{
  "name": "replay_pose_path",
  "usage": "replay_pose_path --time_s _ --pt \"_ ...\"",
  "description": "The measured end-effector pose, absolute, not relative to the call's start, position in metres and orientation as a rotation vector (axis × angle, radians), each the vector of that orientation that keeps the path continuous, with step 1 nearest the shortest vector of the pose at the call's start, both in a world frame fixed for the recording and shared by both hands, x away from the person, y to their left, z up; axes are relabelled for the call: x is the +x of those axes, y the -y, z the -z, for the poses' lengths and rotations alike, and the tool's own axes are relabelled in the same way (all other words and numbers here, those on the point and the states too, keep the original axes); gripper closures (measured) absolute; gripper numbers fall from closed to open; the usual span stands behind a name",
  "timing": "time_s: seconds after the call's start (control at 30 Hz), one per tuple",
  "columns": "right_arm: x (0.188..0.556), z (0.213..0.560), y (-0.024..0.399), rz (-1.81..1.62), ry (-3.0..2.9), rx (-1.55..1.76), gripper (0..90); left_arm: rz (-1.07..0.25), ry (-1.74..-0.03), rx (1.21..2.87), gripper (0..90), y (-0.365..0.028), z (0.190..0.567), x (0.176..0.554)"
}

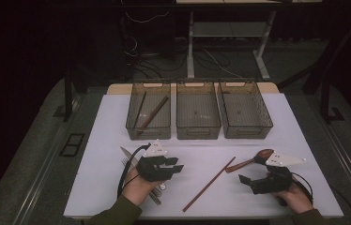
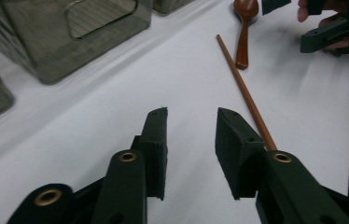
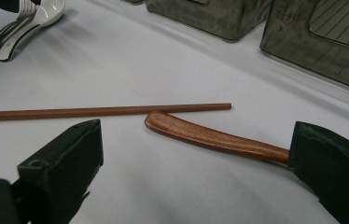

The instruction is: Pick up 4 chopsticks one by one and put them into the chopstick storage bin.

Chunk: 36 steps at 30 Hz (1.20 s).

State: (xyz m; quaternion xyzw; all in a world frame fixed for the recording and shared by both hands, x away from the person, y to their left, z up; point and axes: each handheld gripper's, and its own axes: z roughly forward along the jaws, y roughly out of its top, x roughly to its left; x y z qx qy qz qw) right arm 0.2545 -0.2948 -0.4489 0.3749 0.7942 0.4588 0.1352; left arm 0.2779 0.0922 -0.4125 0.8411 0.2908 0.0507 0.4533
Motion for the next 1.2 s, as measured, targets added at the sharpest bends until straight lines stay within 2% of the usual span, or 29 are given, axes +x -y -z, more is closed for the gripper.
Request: replay_pose_path --time_s 0.23,1.2 --pt "0.254 0.449 0.295 -1.329 -2.300 1.086 2.9 -0.088 -0.674 2.109 70.3 -0.078 0.416 0.272" --pt "0.255 0.449 0.294 -1.327 -2.305 1.080 2.9 0.000 -0.573 2.226 69.1 -0.021 0.439 0.253"
